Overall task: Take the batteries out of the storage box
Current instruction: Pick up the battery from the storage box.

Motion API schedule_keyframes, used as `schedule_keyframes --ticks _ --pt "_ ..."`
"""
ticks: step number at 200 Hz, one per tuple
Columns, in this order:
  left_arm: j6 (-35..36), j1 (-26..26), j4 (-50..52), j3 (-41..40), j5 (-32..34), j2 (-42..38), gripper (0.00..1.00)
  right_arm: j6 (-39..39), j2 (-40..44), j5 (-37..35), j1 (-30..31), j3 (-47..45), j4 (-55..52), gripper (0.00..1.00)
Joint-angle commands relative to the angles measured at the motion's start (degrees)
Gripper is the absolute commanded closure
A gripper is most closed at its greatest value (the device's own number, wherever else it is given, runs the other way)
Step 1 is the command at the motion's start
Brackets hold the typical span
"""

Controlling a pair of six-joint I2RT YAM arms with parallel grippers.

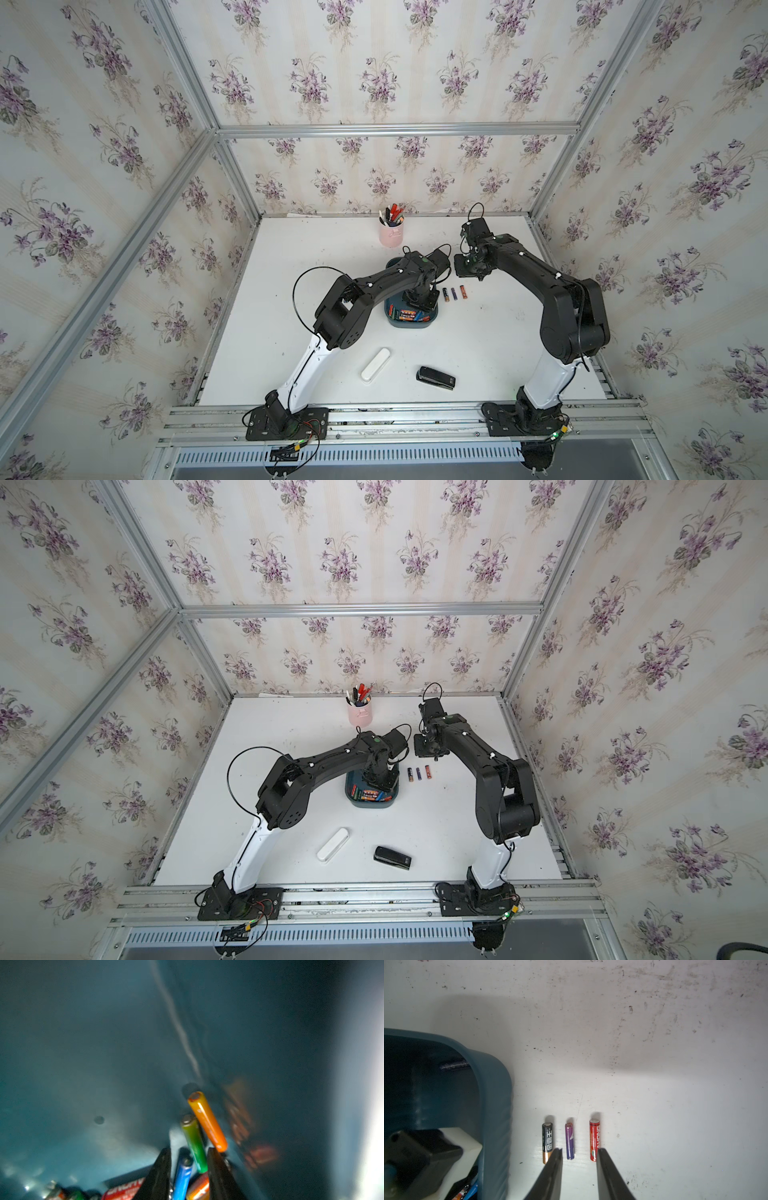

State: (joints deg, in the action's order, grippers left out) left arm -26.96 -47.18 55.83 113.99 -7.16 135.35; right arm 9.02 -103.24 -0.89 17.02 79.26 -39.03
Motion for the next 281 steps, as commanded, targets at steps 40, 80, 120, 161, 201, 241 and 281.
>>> schedule_keyframes --ticks 40,80,120,161,201,241,281 --pt "2.1 1.0 4.5 1.4 3.3 0.9 0.82 0.4 0.3 -0.6 0.0 0.9 -1.3 0.67" --pt "2.9 2.2 4.5 2.2 2.4 -0.3 0.86 0.4 0.0 -0.6 0.0 1.6 -1.6 0.68" --pt "3.0 4.0 4.6 2.3 0.4 -1.9 0.86 0.4 -0.3 -0.8 0.0 2.7 -2.1 0.68" --pt "3.7 5.8 4.9 2.9 -1.5 -2.9 0.86 0.7 -0.8 -0.3 0.1 3.6 -2.3 0.68" --pt "3.7 7.7 5.0 1.1 -2.7 -6.7 0.85 1.0 -1.3 0.1 0.7 4.1 -2.3 0.68" --pt "3.9 12.8 3.8 -5.7 -2.5 -14.5 0.85 1.4 -2.2 0.3 1.5 4.7 -2.1 0.68" --pt "4.7 19.0 2.4 -14.1 0.1 -20.9 0.85 1.5 -2.6 0.2 1.8 5.1 -1.7 0.68"
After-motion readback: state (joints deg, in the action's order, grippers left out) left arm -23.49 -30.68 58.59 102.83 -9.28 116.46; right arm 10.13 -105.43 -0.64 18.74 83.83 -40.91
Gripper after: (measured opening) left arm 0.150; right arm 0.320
